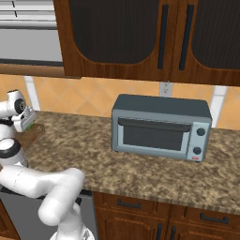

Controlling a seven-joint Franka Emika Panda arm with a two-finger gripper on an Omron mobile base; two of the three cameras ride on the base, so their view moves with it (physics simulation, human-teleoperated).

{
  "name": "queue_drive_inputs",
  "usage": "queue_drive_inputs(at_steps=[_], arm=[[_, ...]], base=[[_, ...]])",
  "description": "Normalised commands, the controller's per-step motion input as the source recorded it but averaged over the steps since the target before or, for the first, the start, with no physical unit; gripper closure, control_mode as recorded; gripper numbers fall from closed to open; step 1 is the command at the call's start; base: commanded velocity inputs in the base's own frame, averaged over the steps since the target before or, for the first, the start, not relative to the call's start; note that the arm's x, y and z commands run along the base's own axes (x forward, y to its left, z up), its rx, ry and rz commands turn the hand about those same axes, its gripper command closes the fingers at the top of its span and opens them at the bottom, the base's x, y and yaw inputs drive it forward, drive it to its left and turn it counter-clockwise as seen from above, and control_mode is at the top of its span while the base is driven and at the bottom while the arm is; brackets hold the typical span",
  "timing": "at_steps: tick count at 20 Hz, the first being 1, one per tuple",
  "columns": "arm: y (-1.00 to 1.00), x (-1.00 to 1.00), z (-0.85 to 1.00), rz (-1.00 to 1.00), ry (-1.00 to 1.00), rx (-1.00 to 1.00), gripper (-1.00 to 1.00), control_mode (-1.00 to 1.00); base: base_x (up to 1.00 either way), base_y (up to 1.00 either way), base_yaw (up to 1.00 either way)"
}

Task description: Pick up the sponge from the counter and clean the cutting board by briefly scrubbing or pressing down on the cutting board. Once finished, release the sponge.

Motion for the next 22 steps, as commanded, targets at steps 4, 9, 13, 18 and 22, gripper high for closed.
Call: queue_drive_inputs(at_steps=[4,9,13,18,22], arm=[[-0.51,-0.4,-0.42,-0.02,-0.16,0.11,1.0,-1.0],[-0.24,-0.17,-0.1,0.0,0.08,0.04,1.0,-1.0],[0.01,-0.08,-0.1,0.08,0.32,0.0,1.0,-1.0],[0.14,-0.13,-0.01,0.17,0.4,-0.07,1.0,-1.0],[0.07,-0.86,-0.1,0.0,-0.21,-0.04,1.0,-1.0]], base=[[0.0,0.0,0.0],[0.0,0.0,0.0],[0.0,0.0,0.0],[0.0,0.0,0.0],[0.0,0.0,0.0]])
